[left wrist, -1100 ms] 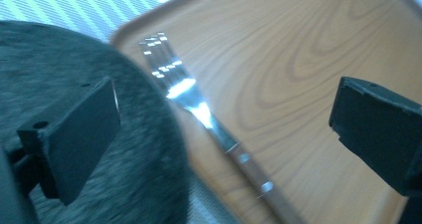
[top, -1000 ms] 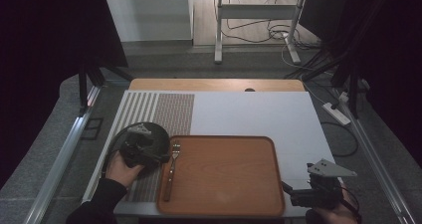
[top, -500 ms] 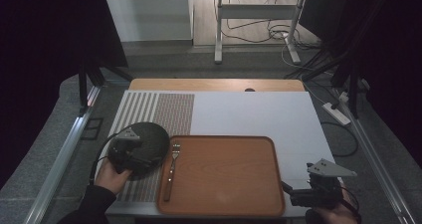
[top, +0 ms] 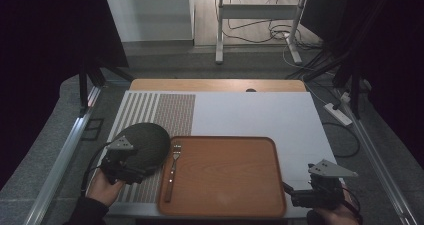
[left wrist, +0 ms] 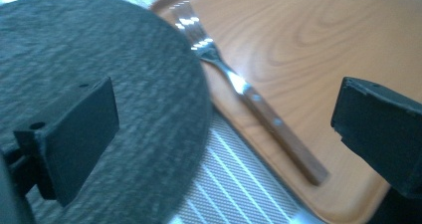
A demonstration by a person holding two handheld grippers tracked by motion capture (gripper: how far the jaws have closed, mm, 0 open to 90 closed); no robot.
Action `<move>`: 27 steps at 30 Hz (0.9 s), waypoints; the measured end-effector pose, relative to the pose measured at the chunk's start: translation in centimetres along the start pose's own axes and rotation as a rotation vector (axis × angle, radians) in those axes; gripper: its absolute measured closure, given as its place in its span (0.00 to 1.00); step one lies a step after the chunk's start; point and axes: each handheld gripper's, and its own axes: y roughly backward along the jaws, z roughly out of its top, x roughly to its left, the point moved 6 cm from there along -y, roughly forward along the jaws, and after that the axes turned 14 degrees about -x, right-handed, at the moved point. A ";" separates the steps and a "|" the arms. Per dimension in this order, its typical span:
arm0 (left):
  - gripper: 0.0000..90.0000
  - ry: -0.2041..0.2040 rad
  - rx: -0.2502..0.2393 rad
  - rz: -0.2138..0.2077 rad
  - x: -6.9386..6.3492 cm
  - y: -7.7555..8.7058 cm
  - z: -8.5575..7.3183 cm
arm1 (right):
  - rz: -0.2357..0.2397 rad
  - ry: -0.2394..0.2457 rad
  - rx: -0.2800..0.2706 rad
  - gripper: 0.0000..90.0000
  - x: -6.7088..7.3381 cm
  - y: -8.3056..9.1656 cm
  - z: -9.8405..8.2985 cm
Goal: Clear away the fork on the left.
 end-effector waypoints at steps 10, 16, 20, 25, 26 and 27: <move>0.00 0.007 -0.009 0.014 -0.5 1.4 -0.9 | -0.002 0.001 0.001 0.00 0.0 0.0 0.0; 0.00 0.005 -0.017 0.026 -0.8 2.2 -1.6 | -0.004 0.000 0.001 0.00 0.0 0.0 0.0; 0.00 0.020 -0.016 0.035 -0.9 2.9 -2.2 | -0.004 0.000 0.001 0.00 0.0 0.0 0.0; 0.00 0.032 -0.018 0.044 -1.0 3.7 -2.8 | -0.005 0.001 0.003 0.00 0.0 -0.1 0.0; 0.00 0.034 -0.018 0.047 -1.0 3.9 -3.0 | -0.005 0.002 0.003 0.00 0.0 -0.1 0.0; 0.00 0.035 -0.018 0.051 -1.1 4.0 -3.1 | -0.006 0.001 0.003 0.00 0.0 -0.1 0.0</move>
